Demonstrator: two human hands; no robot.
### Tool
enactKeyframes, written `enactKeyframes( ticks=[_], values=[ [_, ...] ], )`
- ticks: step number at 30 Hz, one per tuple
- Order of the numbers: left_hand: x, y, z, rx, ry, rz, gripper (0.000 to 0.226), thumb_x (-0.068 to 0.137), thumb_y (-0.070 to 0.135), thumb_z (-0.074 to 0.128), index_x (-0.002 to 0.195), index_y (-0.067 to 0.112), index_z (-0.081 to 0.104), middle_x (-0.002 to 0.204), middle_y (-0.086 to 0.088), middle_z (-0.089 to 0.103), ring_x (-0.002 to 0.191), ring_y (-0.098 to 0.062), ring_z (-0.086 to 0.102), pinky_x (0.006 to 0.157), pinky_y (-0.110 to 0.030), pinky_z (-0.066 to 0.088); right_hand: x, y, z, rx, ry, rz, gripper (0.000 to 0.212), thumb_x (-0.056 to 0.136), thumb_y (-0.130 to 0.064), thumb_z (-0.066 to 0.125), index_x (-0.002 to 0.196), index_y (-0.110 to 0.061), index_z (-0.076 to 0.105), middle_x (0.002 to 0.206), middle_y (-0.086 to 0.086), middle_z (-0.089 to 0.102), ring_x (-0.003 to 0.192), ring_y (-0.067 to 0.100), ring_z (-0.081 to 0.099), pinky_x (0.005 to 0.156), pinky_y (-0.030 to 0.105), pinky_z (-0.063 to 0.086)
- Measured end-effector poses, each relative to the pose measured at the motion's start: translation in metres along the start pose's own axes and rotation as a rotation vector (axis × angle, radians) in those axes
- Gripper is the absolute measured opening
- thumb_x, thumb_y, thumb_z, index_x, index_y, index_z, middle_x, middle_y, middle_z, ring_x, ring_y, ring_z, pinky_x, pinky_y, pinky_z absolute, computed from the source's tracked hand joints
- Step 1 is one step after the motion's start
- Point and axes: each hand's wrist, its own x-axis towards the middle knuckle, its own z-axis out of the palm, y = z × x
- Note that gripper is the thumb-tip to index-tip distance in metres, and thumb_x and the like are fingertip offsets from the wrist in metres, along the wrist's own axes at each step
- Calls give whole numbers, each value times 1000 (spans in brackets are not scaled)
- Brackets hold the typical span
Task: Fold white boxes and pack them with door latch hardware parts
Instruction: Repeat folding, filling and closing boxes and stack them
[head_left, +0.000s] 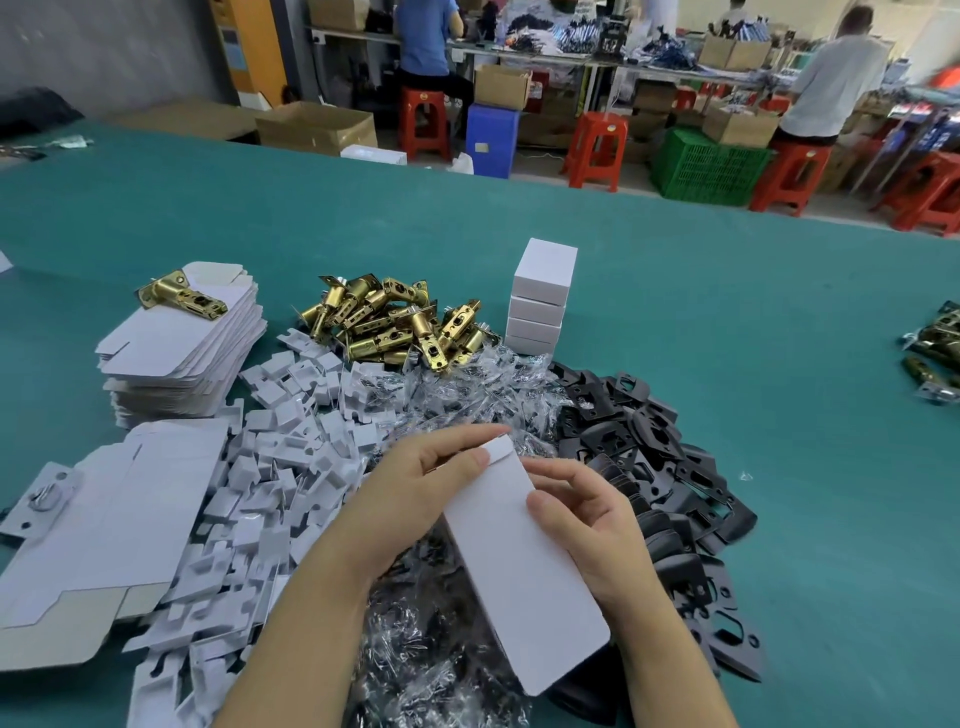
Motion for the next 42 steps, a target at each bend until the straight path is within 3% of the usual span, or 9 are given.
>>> enactKeyframes(
  ticks=[3, 8, 16, 23, 28, 33, 36, 39, 42],
  values=[
    [-1, 3, -1, 3, -43, -12, 30, 91, 46, 58, 116, 47, 73, 116, 13, 74, 104, -11, 70, 85, -24, 57, -1, -3, 2, 27, -9, 8, 27, 81, -13, 69, 99, -28, 82, 103, 11, 79, 82, 18, 75, 63, 28, 58],
    [-2, 1, -8, -13, -78, -29, 33, 96, 42, 52, 124, 46, 70, 121, 5, 73, 115, -28, 66, 105, -53, 48, 0, -4, 1, 90, -43, 44, 30, 79, -8, 67, 98, -24, 84, 99, 11, 80, 78, 17, 75, 60, 27, 58],
    [-1, -1, -15, 44, -118, -30, 37, 98, 41, 49, 131, 48, 63, 124, -2, 72, 120, -39, 60, 107, -64, 42, -1, -5, 2, 93, -65, 58, 28, 80, -8, 67, 97, -23, 83, 100, 13, 79, 78, 17, 75, 62, 27, 57],
    [-1, -2, -17, 70, -113, -33, 37, 99, 43, 47, 132, 49, 63, 124, 3, 72, 119, -36, 62, 106, -63, 44, -2, -6, 1, 93, -83, 67, 27, 81, -9, 67, 99, -23, 83, 102, 13, 79, 79, 17, 75, 63, 26, 57],
    [0, -3, -17, 107, -123, -54, 40, 96, 41, 45, 131, 51, 63, 123, -5, 71, 119, -40, 59, 108, -65, 41, 0, -5, 0, 67, -86, 72, 25, 82, -11, 69, 100, -23, 82, 104, 13, 79, 79, 18, 75, 62, 28, 58],
    [-2, 0, -16, 123, -168, -71, 42, 98, 47, 37, 131, 53, 61, 124, 10, 70, 114, -21, 63, 112, -55, 40, 1, -5, 0, 62, -74, 75, 26, 81, -11, 69, 99, -24, 82, 102, 13, 79, 78, 18, 74, 61, 28, 57],
    [-5, 4, -16, 91, -240, -70, 46, 97, 55, 34, 138, 51, 56, 133, 8, 67, 124, -18, 61, 114, -51, 35, 1, -6, -2, 54, -71, 73, 26, 80, -10, 68, 98, -23, 83, 102, 12, 79, 77, 17, 75, 61, 27, 57],
    [-6, 6, -16, 121, -279, -55, 45, 96, 49, 39, 138, 54, 54, 137, 20, 62, 125, -4, 57, 108, -37, 36, 1, -5, -3, 71, -84, 79, 27, 80, -8, 68, 98, -20, 83, 102, 14, 79, 78, 18, 75, 62, 27, 58],
    [-6, 4, -18, 83, -295, -74, 50, 96, 37, 33, 138, 55, 54, 140, 19, 60, 121, -4, 59, 100, -34, 40, 1, -6, -5, 67, -93, 105, 28, 80, -9, 68, 99, -22, 83, 99, 12, 79, 77, 18, 75, 61, 27, 57]
  ],
)
